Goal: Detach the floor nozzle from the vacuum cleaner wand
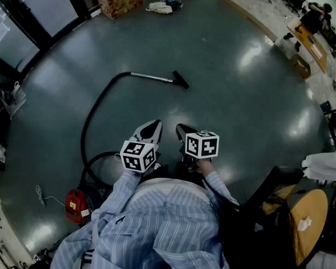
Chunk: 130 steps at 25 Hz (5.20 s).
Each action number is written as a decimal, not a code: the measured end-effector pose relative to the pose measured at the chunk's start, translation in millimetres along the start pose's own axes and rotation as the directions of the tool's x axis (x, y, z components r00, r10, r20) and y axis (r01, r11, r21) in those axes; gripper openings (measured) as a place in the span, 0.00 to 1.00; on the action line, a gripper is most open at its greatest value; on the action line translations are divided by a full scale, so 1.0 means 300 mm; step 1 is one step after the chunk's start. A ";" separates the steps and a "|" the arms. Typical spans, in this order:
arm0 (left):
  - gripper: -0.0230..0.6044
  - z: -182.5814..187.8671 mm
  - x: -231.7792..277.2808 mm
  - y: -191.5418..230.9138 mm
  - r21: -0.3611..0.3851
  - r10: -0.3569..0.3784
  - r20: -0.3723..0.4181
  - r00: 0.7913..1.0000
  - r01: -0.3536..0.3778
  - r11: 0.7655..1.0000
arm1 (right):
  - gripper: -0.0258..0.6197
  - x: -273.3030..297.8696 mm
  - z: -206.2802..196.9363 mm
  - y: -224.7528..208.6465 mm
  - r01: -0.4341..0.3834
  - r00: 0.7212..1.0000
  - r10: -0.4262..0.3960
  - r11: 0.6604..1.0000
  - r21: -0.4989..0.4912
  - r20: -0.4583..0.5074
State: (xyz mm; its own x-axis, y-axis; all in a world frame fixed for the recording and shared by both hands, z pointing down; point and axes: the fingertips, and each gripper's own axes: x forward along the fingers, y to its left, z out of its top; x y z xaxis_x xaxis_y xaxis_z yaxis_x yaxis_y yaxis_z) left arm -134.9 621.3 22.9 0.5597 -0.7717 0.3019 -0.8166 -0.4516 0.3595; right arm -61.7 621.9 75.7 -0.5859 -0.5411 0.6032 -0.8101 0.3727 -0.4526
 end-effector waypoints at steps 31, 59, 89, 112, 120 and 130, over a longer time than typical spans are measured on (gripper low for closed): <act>0.05 -0.083 0.129 -0.156 -0.015 0.045 -0.067 0.997 -0.046 0.999 | 0.08 -0.109 -0.021 -0.242 -0.009 1.000 0.010 0.998 0.064 -0.008; 0.05 -0.046 0.397 -0.137 -0.124 0.169 -0.044 0.985 -0.173 0.977 | 0.08 -0.045 0.093 -0.547 -0.092 0.990 0.102 0.990 0.107 -0.093; 0.05 0.304 0.796 0.698 -0.106 0.008 -0.157 0.988 -0.025 0.994 | 0.08 0.524 0.674 -0.588 0.187 0.980 -0.195 0.967 0.173 0.033; 0.05 0.445 1.277 0.844 -0.138 0.166 -0.242 0.956 -0.203 0.969 | 0.08 0.777 0.999 -0.985 0.007 0.996 0.009 0.984 0.178 -0.087; 0.05 0.423 1.477 0.886 -0.060 0.197 -0.334 0.922 -0.229 0.972 | 0.09 0.900 1.020 -1.116 -0.063 0.981 0.085 0.990 0.130 -0.175; 0.05 0.186 1.799 1.005 0.070 0.075 -0.509 0.857 -0.046 0.996 | 0.25 1.160 0.877 -1.284 -0.075 0.952 0.099 0.993 0.093 -0.290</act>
State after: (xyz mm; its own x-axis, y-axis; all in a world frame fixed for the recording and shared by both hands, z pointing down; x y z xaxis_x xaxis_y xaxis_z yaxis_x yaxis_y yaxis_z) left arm -86.8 43.6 245.0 0.4903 -0.4678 0.7354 -0.8493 -0.4458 0.2827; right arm 51.8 91.7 287.2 -0.6437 -0.2597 0.7198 -0.7586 0.3406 -0.5555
